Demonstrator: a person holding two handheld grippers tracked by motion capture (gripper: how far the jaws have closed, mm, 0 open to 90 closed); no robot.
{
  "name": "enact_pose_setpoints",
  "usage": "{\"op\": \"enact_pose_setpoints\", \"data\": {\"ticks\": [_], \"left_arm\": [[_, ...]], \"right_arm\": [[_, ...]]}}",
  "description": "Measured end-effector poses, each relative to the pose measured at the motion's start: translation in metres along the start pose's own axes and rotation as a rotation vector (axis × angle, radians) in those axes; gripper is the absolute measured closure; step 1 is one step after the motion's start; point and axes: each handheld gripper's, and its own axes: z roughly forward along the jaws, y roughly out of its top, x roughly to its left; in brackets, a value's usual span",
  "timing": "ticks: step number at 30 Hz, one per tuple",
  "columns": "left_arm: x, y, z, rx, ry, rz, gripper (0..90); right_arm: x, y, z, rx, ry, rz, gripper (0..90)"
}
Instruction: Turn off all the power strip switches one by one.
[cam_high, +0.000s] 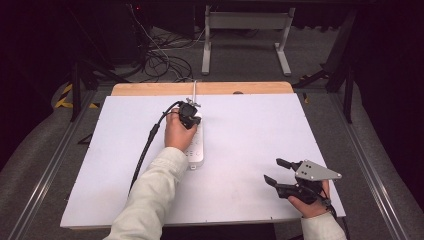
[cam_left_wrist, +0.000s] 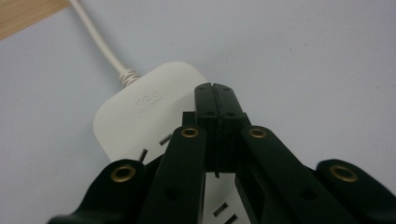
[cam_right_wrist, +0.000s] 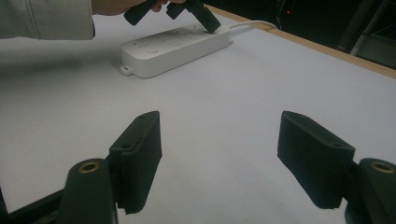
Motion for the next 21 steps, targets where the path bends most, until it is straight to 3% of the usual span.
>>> {"op": "enact_pose_setpoints", "data": {"ticks": [3, 4, 9, 11, 14, 15, 16, 21], "left_arm": [[-0.002, 0.002, -0.002, -0.013, 0.010, 0.021, 90.0], [-0.003, 0.003, -0.005, 0.004, 0.013, 0.017, 90.0], [-0.003, 0.006, -0.032, -0.125, -0.058, 0.009, 90.0], [-0.004, 0.009, -0.040, -0.141, -0.046, 0.036, 90.0], [-0.004, 0.008, -0.051, -0.161, -0.063, 0.046, 89.9], [-0.005, 0.008, -0.055, -0.175, -0.059, 0.050, 85.4], [-0.006, 0.008, -0.061, -0.187, -0.057, 0.059, 71.9], [-0.012, 0.002, -0.094, -0.256, -0.121, 0.089, 59.3]], "right_arm": [[0.001, 0.000, 0.000, -0.001, -0.001, -0.001, 31.6], [0.001, 0.000, 0.000, -0.001, -0.002, 0.000, 31.7], [0.000, 0.000, 0.001, -0.001, -0.004, 0.001, 31.6], [0.000, 0.000, 0.002, 0.005, -0.003, -0.001, 31.7], [0.002, 0.001, 0.001, 0.001, -0.004, -0.004, 31.7], [0.002, 0.001, 0.000, -0.001, -0.006, -0.005, 31.6], [0.002, 0.001, -0.001, -0.002, -0.008, -0.006, 31.7], [0.002, 0.001, -0.003, -0.008, -0.014, 0.002, 31.7]]}}
